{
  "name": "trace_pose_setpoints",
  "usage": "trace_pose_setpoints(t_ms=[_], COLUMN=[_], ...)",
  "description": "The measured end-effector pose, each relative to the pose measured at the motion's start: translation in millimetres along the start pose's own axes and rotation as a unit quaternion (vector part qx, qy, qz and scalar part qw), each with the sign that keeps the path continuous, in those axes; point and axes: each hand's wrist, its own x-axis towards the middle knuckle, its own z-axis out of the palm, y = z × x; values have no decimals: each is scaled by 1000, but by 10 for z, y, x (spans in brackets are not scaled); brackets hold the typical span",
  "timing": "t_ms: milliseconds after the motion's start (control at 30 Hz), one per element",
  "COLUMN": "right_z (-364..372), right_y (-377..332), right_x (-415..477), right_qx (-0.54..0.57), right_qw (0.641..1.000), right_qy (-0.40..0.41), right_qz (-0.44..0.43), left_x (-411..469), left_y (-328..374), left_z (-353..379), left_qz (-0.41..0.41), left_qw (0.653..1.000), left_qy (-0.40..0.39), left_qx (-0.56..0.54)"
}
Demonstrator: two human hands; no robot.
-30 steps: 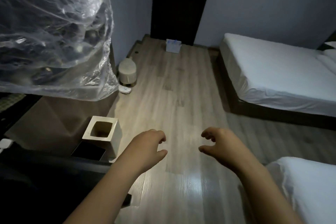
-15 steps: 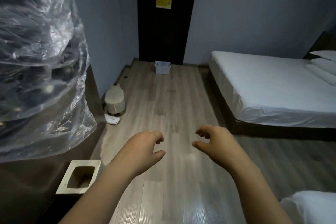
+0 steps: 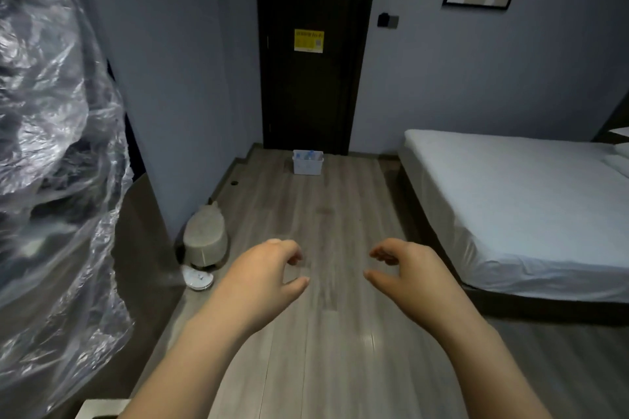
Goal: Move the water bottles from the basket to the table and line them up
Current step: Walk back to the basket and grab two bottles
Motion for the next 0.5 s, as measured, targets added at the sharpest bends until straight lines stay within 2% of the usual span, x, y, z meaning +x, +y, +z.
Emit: trace_pose_setpoints(t_ms=[500], right_z=[364], right_y=[-276], right_x=[2758], right_qx=[-8], right_qw=[1000], right_qy=[12], right_qz=[28], left_x=[2617], left_y=[-1317], left_z=[-216], left_qz=[21], left_qw=[1000], left_qy=[-8], left_qx=[-20])
